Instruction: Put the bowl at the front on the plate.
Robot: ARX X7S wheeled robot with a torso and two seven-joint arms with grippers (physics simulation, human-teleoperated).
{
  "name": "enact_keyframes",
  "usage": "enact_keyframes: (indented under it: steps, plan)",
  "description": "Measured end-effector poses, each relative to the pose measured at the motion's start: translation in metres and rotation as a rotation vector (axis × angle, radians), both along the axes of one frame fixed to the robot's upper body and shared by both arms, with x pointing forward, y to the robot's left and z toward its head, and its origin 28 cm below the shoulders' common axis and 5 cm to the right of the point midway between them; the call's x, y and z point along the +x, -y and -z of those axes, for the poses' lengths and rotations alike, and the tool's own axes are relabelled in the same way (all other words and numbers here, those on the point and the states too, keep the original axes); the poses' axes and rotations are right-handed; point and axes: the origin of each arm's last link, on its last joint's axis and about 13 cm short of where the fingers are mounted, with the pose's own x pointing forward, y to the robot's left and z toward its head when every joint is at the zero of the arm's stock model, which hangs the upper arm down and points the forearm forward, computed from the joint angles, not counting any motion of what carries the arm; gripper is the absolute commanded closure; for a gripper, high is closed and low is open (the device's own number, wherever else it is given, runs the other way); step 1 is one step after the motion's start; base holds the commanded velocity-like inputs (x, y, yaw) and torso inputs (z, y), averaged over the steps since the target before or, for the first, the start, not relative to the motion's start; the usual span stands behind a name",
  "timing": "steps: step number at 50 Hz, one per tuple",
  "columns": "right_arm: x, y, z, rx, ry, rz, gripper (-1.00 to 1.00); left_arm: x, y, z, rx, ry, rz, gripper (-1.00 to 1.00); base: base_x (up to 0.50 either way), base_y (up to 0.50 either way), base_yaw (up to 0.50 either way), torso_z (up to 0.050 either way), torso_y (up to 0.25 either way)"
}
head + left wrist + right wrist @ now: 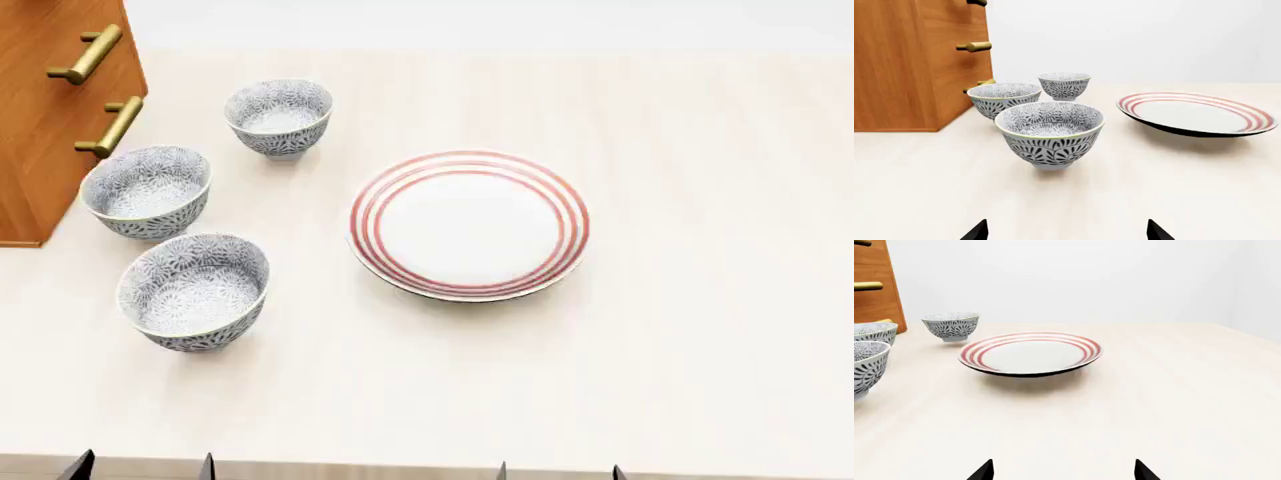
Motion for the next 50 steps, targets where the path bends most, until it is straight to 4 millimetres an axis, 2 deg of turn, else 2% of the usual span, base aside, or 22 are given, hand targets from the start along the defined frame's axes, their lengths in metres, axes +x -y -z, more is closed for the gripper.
enact_keyframes:
  steps: [13, 19, 28, 39, 50]
  plan:
    - [0.001, -0.001, -0.005, -0.001, -0.002, 0.002, -1.0, 0.001, 0.0, -0.004, 0.0, -0.01, 0.008, -1.0, 0.0, 0.0, 0.0, 0.0, 0.0]
    - [0.011, 0.0, -0.028, -0.003, 0.008, -0.017, -1.0, 0.011, 0.0, -0.024, 0.02, -0.012, 0.031, -1.0, 0.0, 0.0, 0.0, 0.0, 0.0]
    - [0.037, 0.003, -0.081, 0.013, 0.034, -0.042, -1.0, 0.038, -0.001, -0.074, 0.015, 0.015, 0.082, -1.0, 0.0, 0.0, 0.0, 0.0, 0.0]
    - [0.067, 0.006, -0.163, 0.019, 0.145, -0.079, -1.0, 0.071, -0.006, -0.15, 0.019, 0.076, 0.151, -1.0, 0.0, 0.0, 0.0, 0.0, 0.0]
    - [0.086, 0.006, -0.237, 0.019, 0.261, -0.124, -1.0, 0.091, -0.008, -0.23, 0.054, 0.141, 0.229, -1.0, 0.0, 0.0, 0.0, 0.0, 0.0]
